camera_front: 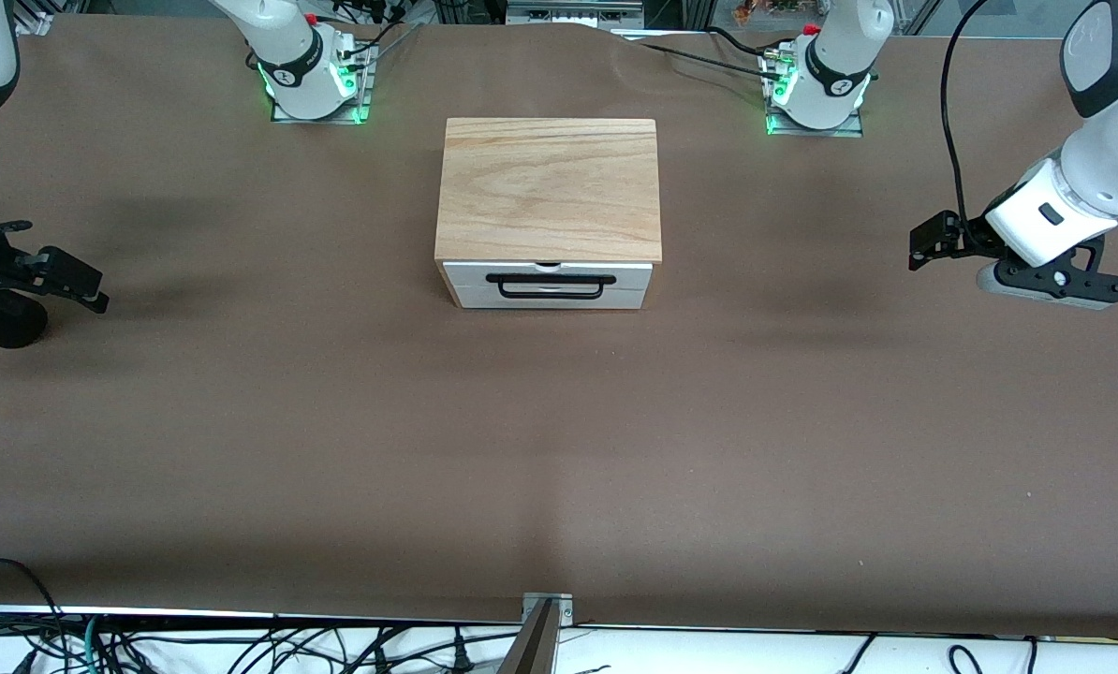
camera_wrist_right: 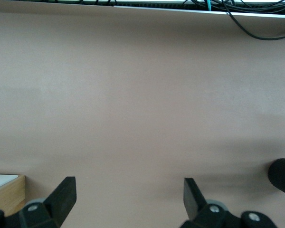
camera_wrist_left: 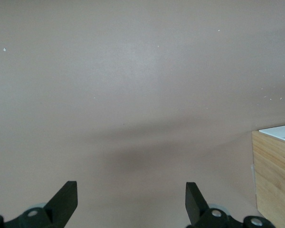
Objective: Pull top drawer with both arms simultaneously
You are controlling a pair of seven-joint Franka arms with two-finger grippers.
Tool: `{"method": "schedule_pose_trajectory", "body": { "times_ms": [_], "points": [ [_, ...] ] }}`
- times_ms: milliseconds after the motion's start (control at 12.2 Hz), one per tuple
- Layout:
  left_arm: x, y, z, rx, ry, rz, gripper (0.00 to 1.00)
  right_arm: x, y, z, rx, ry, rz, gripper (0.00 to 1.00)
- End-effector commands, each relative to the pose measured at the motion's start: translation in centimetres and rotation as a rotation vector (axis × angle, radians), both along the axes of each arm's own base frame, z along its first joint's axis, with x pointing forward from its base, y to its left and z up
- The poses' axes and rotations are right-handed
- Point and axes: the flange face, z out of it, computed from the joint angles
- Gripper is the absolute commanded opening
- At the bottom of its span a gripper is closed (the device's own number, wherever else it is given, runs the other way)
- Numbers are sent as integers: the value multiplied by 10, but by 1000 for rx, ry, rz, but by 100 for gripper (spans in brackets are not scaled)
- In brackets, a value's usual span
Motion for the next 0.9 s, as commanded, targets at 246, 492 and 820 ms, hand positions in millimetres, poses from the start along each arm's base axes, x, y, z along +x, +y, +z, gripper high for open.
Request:
{"method": "schedule_pose_trajectory", "body": {
  "times_ms": [246,492,820],
  "points": [
    [2,7,5,-18,4,9,100,-5,0,8,-8,2,-9,100],
    [1,4,3,-19,12,9,100,-5,0,8,-8,2,-9,100],
    [1,0,3,-20,14,-2,100,-5,0,8,-8,2,-9,100]
  ]
}}
